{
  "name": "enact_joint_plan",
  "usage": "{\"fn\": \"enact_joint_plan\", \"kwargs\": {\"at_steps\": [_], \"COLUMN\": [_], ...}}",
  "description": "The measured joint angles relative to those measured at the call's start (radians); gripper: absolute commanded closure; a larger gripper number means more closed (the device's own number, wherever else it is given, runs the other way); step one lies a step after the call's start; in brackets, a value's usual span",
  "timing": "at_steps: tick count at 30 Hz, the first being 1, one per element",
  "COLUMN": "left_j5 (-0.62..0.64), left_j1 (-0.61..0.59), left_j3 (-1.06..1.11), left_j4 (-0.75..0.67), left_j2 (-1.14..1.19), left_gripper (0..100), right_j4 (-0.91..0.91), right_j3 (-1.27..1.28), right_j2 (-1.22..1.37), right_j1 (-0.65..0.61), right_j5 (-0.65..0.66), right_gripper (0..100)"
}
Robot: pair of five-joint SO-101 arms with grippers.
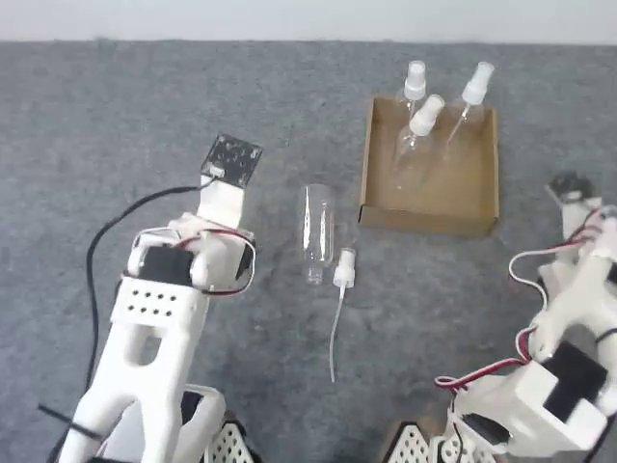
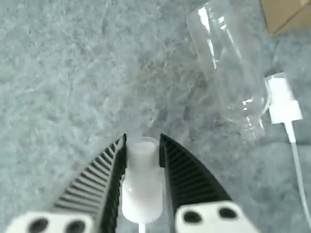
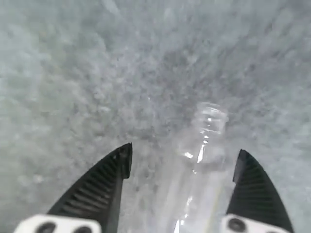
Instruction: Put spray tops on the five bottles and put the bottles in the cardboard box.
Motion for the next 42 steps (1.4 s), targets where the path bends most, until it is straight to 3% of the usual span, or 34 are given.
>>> {"fn": "enact_joint_plan", "kwargs": {"at_steps": [8, 25, 30, 34, 39, 42], "left_j5": [0.012, 0.015, 0.018, 0.018, 0.018, 0.018], "left_j1": [0.0, -0.002, -0.002, -0.002, -0.002, -0.002], "left_j3": [0.064, 0.074, 0.074, 0.074, 0.074, 0.074], "left_j4": [-0.061, -0.061, -0.061, -0.061, -0.061, -0.061], "left_j2": [-0.006, -0.006, -0.006, -0.006, -0.006, -0.006], "left_gripper": [99, 99, 99, 99, 99, 99], "right_j4": [0.216, 0.098, 0.091, 0.087, 0.087, 0.087], "right_j3": [-0.215, -0.221, -0.221, -0.221, -0.221, -0.221], "right_j2": [0.0, 0.245, 0.267, 0.267, 0.267, 0.267], "right_j1": [-0.032, 0.081, 0.081, 0.081, 0.081, 0.081], "right_j5": [-0.044, 0.034, 0.034, 0.035, 0.04, 0.051], "right_gripper": [73.5, 73.9, 86.6, 89.8, 88.5, 81.5]}}
